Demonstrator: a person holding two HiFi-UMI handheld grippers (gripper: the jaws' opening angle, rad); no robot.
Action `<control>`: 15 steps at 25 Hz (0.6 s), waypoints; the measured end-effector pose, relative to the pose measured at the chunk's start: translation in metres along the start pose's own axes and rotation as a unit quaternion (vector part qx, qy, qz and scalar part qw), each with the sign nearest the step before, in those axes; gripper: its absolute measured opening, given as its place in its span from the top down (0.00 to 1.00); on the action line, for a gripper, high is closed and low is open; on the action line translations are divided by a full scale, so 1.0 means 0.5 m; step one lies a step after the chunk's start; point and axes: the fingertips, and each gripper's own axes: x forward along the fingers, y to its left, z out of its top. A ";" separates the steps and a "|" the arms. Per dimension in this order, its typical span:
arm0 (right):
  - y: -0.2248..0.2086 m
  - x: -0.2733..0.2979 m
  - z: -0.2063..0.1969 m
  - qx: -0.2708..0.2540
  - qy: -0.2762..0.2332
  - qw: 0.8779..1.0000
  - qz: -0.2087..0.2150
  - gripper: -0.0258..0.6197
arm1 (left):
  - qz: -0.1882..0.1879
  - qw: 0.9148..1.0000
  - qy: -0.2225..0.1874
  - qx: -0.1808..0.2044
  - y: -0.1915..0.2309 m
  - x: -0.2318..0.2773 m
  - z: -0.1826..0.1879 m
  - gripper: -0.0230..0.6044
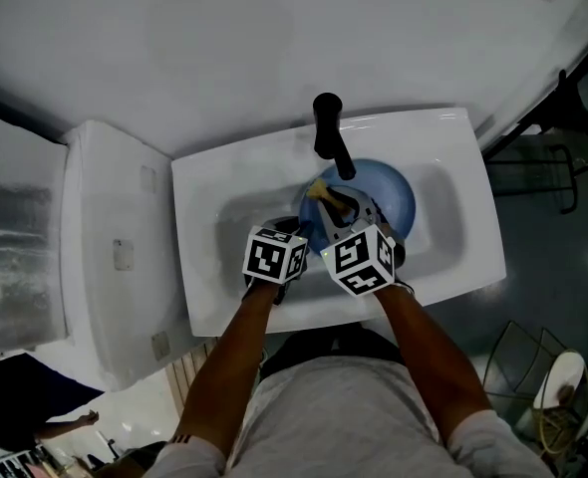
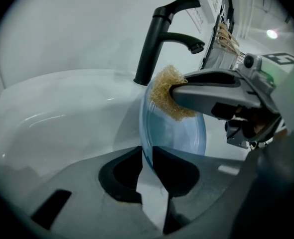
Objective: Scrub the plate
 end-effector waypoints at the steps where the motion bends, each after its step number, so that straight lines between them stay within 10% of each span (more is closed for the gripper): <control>1: -0.001 0.003 -0.004 -0.002 0.003 1.000 -0.001 0.86 | 0.003 1.000 0.000 -0.002 0.000 0.000 0.000 0.84; 15: -0.127 -0.043 -0.101 0.001 0.053 0.995 -0.082 0.86 | 0.014 1.000 -0.002 -0.011 0.004 -0.005 0.000 0.85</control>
